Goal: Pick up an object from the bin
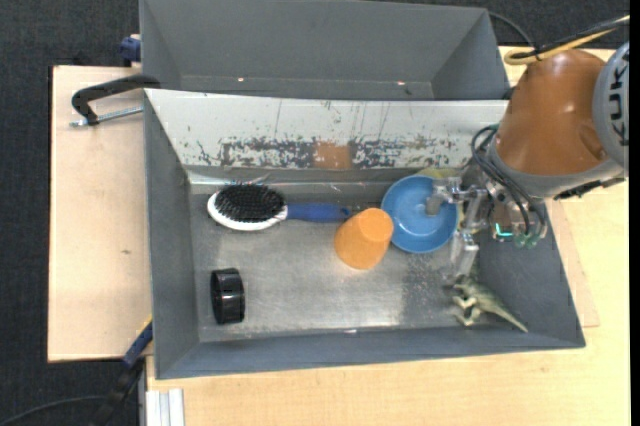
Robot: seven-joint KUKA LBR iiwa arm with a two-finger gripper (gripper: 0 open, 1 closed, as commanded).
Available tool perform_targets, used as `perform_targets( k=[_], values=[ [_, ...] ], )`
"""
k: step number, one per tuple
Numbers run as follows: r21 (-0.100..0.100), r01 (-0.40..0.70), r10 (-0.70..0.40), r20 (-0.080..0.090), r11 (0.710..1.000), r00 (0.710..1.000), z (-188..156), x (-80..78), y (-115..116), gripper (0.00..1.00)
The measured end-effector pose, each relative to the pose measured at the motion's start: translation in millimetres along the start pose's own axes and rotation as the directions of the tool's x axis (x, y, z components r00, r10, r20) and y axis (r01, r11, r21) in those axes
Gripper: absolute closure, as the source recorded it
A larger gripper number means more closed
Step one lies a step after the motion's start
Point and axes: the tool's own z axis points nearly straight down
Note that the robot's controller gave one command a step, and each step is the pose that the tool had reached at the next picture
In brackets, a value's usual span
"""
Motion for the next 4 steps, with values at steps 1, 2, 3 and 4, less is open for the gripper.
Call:
perform_targets(
  k=[1,2,3,4],
  values=[
    [0.000,0.129,-0.129,0.009,0.992,0.992,62,-27.0,-15,0.00],
    [0.001,0.130,-0.130,0.007,0.991,0.991,61,-25.8,-15,1.00],
    [0.006,0.147,-0.148,0.020,0.989,0.989,-60,-30.1,-6,1.00],
    [0.013,0.521,-0.521,0.016,0.853,0.853,-144,-51.8,-4,1.00]
  ],
)
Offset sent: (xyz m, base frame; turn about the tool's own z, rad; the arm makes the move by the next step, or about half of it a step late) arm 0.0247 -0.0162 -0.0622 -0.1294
